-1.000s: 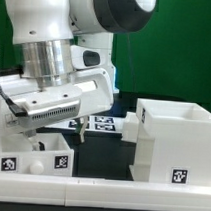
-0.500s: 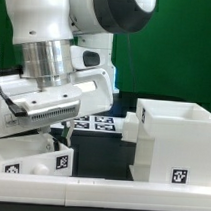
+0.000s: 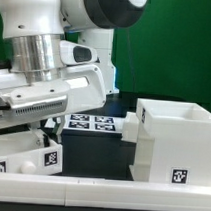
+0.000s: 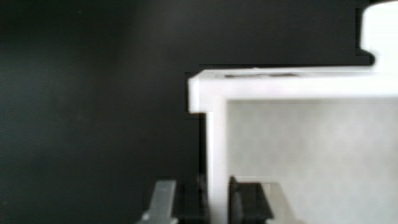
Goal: Assemble drawer
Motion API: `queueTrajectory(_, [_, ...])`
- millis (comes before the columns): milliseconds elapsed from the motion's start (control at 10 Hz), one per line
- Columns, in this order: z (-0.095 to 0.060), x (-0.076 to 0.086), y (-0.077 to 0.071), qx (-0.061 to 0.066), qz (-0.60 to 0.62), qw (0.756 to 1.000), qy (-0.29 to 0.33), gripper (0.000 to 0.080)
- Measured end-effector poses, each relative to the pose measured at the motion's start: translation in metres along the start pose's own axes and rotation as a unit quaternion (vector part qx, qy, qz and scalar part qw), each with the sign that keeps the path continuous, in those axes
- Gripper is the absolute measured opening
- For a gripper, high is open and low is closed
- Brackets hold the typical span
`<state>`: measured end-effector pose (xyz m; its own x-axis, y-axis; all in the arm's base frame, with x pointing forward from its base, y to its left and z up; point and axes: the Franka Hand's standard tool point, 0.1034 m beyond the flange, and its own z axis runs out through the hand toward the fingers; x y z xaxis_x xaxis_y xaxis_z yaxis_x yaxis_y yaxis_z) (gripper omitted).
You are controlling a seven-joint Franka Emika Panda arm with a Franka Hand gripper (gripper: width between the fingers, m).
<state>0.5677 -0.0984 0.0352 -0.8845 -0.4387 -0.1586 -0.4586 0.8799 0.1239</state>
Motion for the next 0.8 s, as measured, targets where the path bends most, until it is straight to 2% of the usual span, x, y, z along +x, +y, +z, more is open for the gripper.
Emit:
queueTrajectory(200, [-0.003, 0.002, -0.003, 0.001, -0.048, 0.999, -0.001, 0.0048])
queueTrajectory(400, [-0.004, 0.007, 0.004, -0.004, -0.158, 0.987, 0.002, 0.0048])
queueTrajectory(500, [-0.003, 0.007, 0.008, -0.006, -0.17, 0.985, 0.007, 0.0047])
queueTrajectory(800, [-0.001, 0.014, 0.008, -0.008, -0.25, 0.968, 0.01, 0.0048])
